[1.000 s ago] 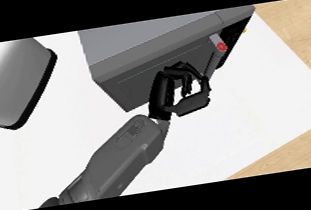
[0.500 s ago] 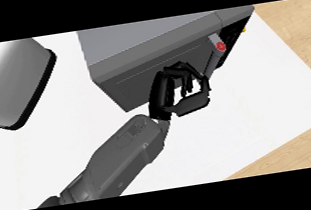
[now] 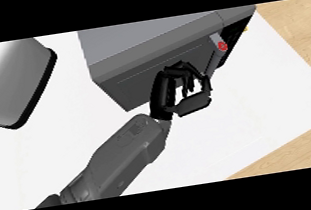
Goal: Pick up the milk, place it into the microwave and close the microwave
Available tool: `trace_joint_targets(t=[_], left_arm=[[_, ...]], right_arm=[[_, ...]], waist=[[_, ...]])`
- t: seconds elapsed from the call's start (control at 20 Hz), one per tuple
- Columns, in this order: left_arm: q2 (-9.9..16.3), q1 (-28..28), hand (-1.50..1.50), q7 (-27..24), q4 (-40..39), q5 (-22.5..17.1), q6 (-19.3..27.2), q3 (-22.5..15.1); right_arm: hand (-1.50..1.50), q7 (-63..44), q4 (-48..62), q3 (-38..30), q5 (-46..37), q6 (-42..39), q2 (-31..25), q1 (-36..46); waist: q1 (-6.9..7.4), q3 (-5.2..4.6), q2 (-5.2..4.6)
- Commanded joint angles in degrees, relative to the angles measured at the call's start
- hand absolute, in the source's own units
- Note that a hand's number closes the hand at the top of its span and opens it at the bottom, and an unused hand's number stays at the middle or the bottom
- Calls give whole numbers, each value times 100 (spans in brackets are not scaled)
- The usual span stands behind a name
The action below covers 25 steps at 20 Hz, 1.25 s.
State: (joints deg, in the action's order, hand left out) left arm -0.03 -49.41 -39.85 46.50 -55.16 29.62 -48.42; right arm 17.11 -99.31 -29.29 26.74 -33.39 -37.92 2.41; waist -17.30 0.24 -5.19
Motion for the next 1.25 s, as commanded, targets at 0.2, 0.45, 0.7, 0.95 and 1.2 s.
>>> trace_joint_targets(t=[0.2, 0.45, 0.7, 0.95, 1.2], left_arm=[[3, -639, 150, 84, -484, -207, -66, 203], [3, -643, 150, -12, -494, -302, -63, 133], [2, -665, 150, -39, -565, -408, -82, 55], [3, -715, 150, -104, -573, -484, -50, -16], [3, -764, 150, -168, -609, -567, -100, -71]], right_arm=[[-150, 30, 469, -61, 355, -124, -31, 230], [-150, 46, 773, -139, 473, -302, -213, 337], [-150, 22, 1005, -138, 577, -402, -283, 421], [-150, 68, 1251, -154, 677, -534, -384, 594], [-150, 57, 1492, -254, 748, -669, -616, 717]], waist=[[-20, -2, -76], [-11, 1, -92], [-20, -2, -105], [27, 6, -126], [27, -1, -108]])
